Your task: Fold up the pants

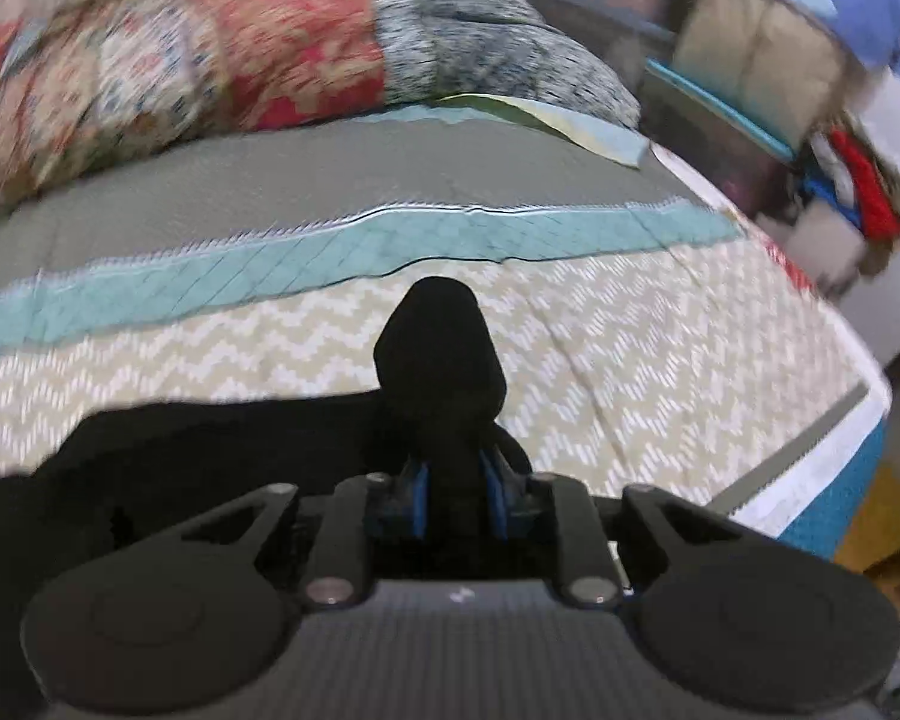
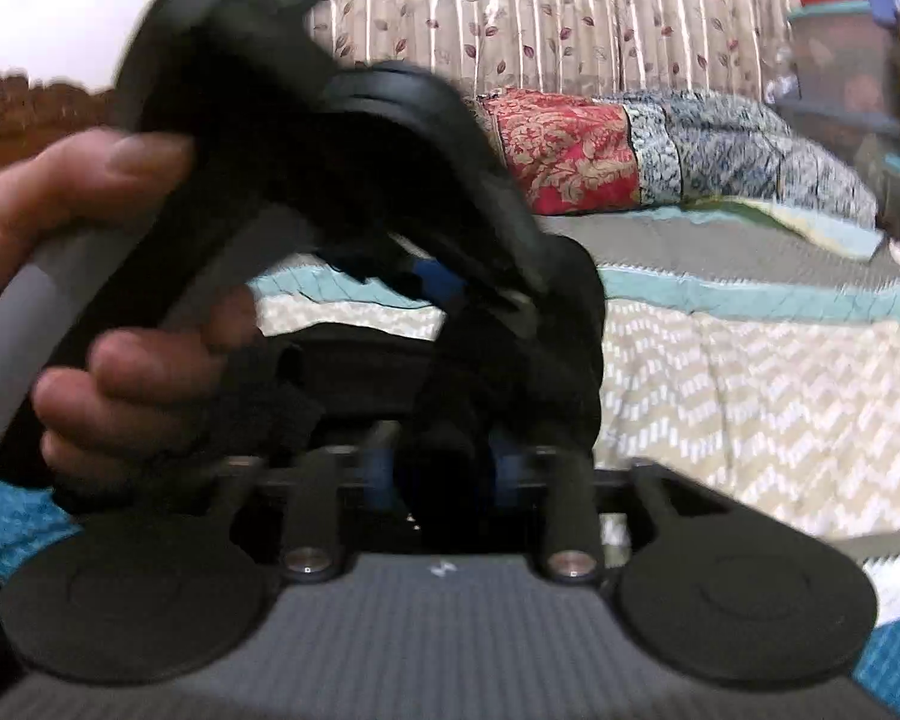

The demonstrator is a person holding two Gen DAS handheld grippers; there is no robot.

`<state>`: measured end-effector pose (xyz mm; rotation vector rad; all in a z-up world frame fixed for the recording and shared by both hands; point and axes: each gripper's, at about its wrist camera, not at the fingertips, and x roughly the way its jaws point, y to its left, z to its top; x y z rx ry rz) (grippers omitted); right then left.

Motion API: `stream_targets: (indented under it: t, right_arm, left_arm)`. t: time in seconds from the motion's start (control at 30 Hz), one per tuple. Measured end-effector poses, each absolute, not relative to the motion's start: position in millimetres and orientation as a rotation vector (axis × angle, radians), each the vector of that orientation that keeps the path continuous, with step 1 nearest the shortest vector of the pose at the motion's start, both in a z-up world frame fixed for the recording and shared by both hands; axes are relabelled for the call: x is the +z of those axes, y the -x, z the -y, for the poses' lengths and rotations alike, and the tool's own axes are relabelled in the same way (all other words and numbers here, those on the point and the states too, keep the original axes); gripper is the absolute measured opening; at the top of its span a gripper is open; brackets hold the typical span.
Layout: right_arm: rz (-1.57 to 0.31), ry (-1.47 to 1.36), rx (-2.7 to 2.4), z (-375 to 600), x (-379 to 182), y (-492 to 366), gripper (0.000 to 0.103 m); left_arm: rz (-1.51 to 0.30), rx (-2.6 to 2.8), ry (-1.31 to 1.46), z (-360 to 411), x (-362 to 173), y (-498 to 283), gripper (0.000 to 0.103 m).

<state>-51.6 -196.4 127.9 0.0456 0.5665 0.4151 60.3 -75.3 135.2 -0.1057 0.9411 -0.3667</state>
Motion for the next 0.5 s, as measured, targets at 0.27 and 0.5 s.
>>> stream_targets:
  t: [0.27,0.5]
  right_arm:
    - [-0.586,0.010,0.475,174,128,49,0.021]
    - [-0.485,0.042,0.652,105,169,64,0.021]
  left_arm:
    - [-0.908,-0.350,0.247,-1,155,-49,0.017]
    - [-0.799,-0.269,0.320,-91,179,-32,0.017]
